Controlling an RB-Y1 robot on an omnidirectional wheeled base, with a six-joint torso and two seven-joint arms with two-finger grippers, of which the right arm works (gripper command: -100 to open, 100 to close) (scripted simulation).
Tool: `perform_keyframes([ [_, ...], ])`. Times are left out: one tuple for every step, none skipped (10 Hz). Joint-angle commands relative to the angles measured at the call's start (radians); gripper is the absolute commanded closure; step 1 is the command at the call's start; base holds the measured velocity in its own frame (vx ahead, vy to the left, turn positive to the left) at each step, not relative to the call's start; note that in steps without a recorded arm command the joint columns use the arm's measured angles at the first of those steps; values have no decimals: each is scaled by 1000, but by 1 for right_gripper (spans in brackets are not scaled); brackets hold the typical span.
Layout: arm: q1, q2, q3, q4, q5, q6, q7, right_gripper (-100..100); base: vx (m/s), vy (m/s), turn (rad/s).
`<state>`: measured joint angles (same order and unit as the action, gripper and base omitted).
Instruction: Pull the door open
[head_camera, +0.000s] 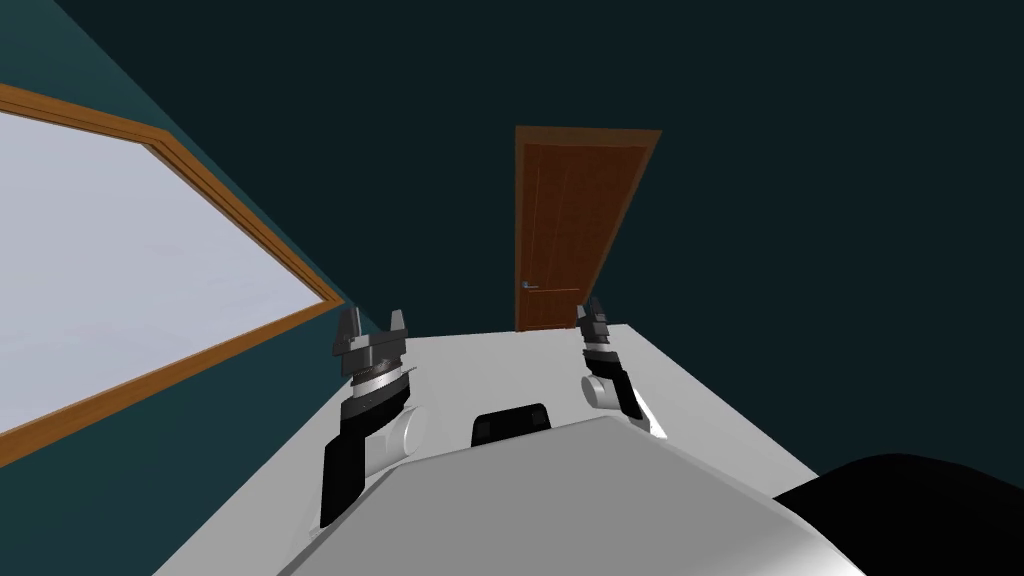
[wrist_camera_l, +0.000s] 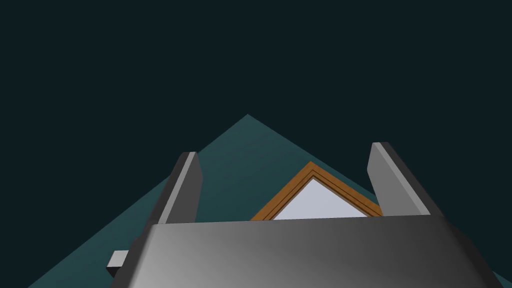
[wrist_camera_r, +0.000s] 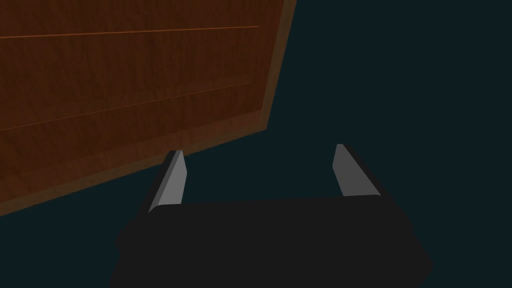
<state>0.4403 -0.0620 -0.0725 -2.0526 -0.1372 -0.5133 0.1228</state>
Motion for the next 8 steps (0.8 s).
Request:
perform_keyframes([
  [-17, -5, -3, 43, -4, -6, -3, -100, 97, -6, 61],
  [-24, -10, -5, 69, -7, -12, -7, -100, 83, 0, 70],
  [-32, -14, -8, 96, -10, -18, -10, -100, 94, 11, 80],
  [-39, -19, -10, 124, -13, -24, -14, -100, 103, 2, 79],
  [-47, -23, -13, 153, -16, -31, -18, -100, 108, -8, 71],
  [-55, -28, -15, 181, -20, -37, -21, -100, 102, -7, 78],
  [-62, -32, -18, 205, -23, -44, -25, -100, 93, -5, 78],
  [-71, -37, -20, 240, -27, -50, -29, -100, 95, -2, 81],
])
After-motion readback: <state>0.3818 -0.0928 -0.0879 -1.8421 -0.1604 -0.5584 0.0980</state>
